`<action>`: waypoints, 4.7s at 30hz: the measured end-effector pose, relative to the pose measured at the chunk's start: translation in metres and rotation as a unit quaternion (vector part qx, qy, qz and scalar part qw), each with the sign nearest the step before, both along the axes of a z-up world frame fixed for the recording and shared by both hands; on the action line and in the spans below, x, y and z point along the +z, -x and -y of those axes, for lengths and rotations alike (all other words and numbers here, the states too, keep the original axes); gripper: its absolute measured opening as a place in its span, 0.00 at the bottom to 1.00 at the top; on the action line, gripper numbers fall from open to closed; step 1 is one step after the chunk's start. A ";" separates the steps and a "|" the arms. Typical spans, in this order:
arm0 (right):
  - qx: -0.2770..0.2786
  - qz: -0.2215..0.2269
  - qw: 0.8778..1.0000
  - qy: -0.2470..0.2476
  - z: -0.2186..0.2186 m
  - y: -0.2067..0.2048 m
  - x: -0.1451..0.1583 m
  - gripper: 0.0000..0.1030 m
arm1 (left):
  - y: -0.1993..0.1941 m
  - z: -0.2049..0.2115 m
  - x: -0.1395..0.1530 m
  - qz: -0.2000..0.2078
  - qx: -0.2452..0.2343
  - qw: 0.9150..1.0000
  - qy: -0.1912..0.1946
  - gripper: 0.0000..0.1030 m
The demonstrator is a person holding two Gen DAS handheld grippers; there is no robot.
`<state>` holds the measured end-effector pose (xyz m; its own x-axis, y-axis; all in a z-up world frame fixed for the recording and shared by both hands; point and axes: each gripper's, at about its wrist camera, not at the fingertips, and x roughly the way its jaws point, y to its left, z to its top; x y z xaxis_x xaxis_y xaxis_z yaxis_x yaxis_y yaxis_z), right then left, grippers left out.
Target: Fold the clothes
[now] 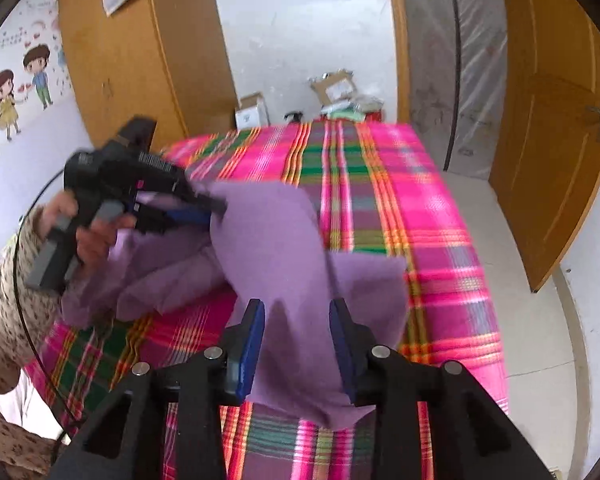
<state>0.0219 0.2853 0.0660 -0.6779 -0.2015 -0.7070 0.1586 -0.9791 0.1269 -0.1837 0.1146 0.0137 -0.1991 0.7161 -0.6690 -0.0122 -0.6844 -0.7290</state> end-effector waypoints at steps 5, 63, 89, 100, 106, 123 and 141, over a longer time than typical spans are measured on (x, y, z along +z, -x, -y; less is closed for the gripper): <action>0.007 0.015 1.000 -0.009 0.011 0.001 -0.015 0.33 | 0.009 -0.018 -0.016 0.048 -0.011 0.999 0.011 0.28; 0.012 -0.028 0.999 -0.037 0.095 -0.053 0.009 0.10 | -0.091 0.117 0.090 -0.111 0.070 0.984 -0.119 0.02; -0.046 -0.041 0.997 0.041 0.073 -0.064 0.031 0.05 | -0.115 0.166 0.078 -0.106 0.113 0.981 -0.121 0.02; 0.020 -0.052 0.998 -0.032 0.104 -0.059 0.030 0.19 | -0.114 0.166 0.075 -0.100 0.120 0.979 -0.127 0.02; 0.082 -0.049 0.992 -0.078 0.134 -0.038 0.026 0.26 | -0.117 0.168 0.076 -0.100 0.122 0.980 -0.124 0.02; 0.041 -0.063 0.993 -0.088 0.098 -0.031 0.036 0.05 | -0.110 0.163 0.076 -0.096 0.121 0.981 -0.118 0.02; 0.063 -0.066 0.985 -0.146 0.115 -0.078 0.014 0.05 | -0.109 0.147 0.057 -0.073 0.105 0.987 -0.101 0.03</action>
